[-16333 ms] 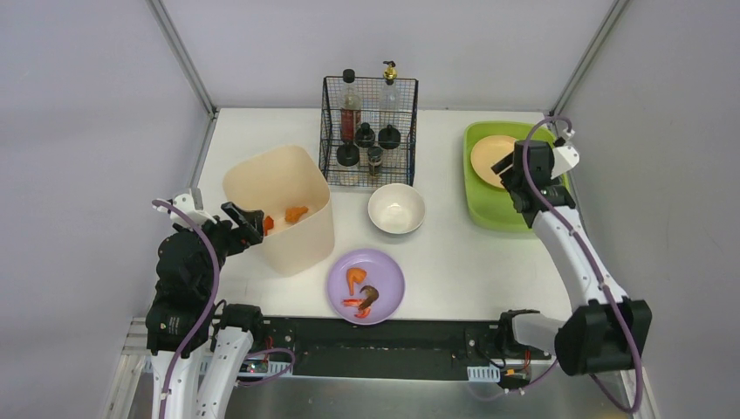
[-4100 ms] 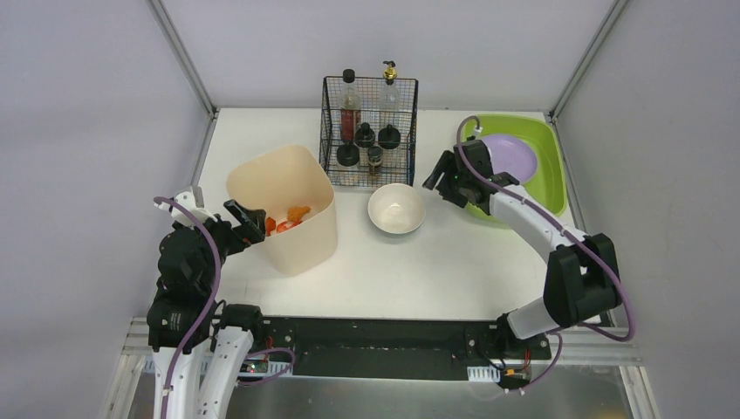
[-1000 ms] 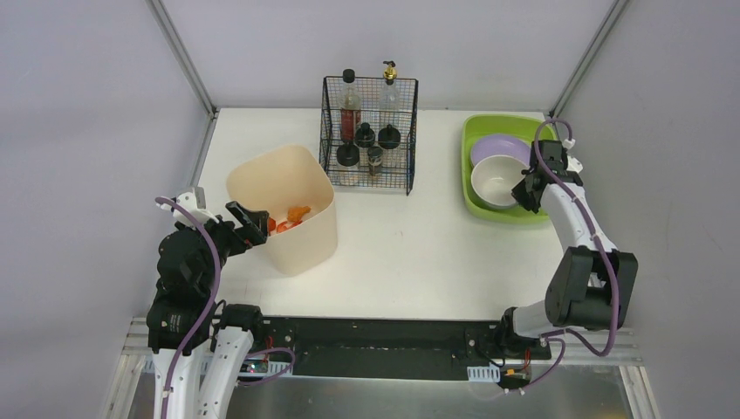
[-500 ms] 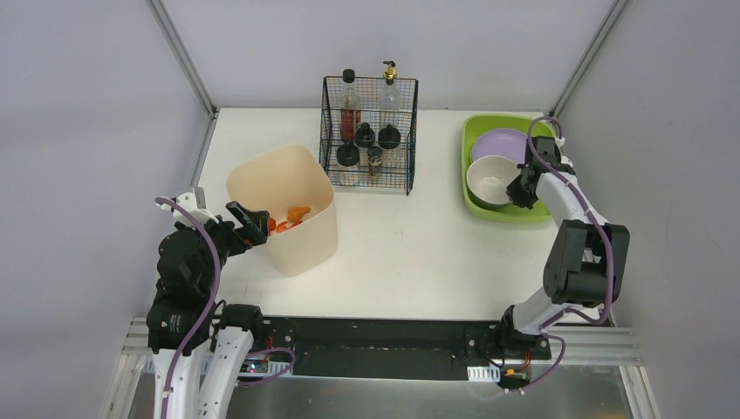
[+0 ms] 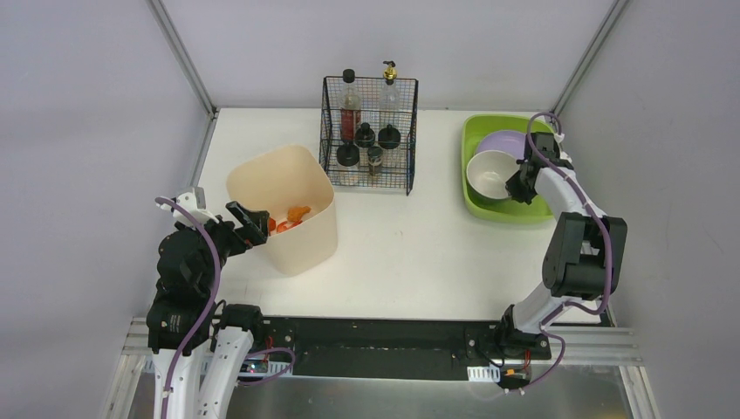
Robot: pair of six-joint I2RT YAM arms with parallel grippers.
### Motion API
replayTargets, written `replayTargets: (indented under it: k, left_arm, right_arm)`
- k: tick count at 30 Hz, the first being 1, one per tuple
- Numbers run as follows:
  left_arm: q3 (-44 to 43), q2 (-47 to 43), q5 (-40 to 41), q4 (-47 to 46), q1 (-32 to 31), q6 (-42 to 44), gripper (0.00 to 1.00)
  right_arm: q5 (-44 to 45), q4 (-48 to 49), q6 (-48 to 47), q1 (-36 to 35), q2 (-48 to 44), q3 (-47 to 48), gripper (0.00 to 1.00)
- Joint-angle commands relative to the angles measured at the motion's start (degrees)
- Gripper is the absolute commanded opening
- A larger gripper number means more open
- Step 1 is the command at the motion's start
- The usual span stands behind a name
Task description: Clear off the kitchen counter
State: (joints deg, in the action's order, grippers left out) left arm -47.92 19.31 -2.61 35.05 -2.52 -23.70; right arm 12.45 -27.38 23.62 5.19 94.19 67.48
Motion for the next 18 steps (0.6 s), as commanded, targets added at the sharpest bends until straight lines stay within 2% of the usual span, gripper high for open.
replayTargets:
  k: [1, 9, 18]
  left_arm:
    - [-0.37, -0.13, -0.97, -1.01, 0.19, -0.82, 1.0]
    - [-0.38, -0.05, -0.98, -1.01, 0.22, -0.82, 1.0]
    - [-0.28, 0.48, -0.97, -1.03, 0.32, -0.73, 1.0]
  right_arm:
    - [-0.34, 4.52, 2.95, 0.7, -4.43, 2.9, 0.0]
    - [2.62, 3.87, 4.44, 0.97, -7.57, 7.23, 0.0]
    - [2.13, 3.47, 9.48, 3.59, -0.91, 14.49, 0.0]
